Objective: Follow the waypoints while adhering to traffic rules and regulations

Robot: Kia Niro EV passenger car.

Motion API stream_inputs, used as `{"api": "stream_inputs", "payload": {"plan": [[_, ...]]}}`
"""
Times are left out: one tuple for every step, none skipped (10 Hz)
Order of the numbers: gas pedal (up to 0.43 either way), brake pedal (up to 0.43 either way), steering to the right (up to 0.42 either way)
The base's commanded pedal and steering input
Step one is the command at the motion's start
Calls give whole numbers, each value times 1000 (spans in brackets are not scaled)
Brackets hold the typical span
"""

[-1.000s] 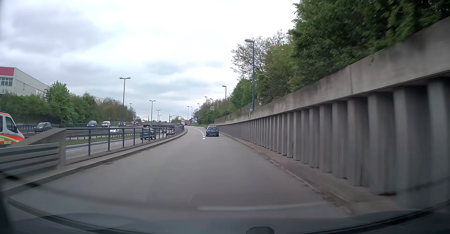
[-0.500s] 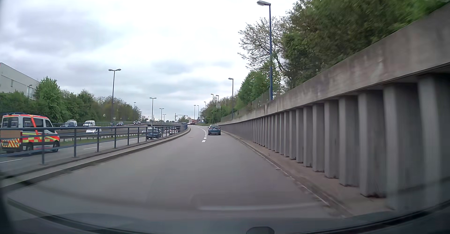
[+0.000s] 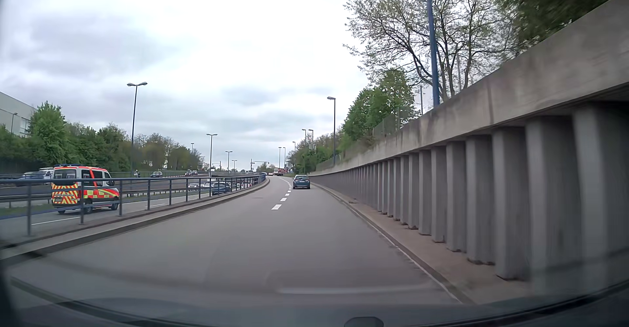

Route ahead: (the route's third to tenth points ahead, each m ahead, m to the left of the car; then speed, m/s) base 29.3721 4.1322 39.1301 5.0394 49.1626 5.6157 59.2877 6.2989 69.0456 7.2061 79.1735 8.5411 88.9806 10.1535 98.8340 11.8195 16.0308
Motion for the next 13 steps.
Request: {"api": "stream_inputs", "payload": {"plan": [[189,0,-16],[197,0,-16],[209,0,-17],[209,0,-17],[220,0,-16],[220,0,-16],[220,0,-16],[220,0,-16],[220,0,-16],[220,0,-16],[209,0,-16],[209,0,-16],[209,0,-15]]}}
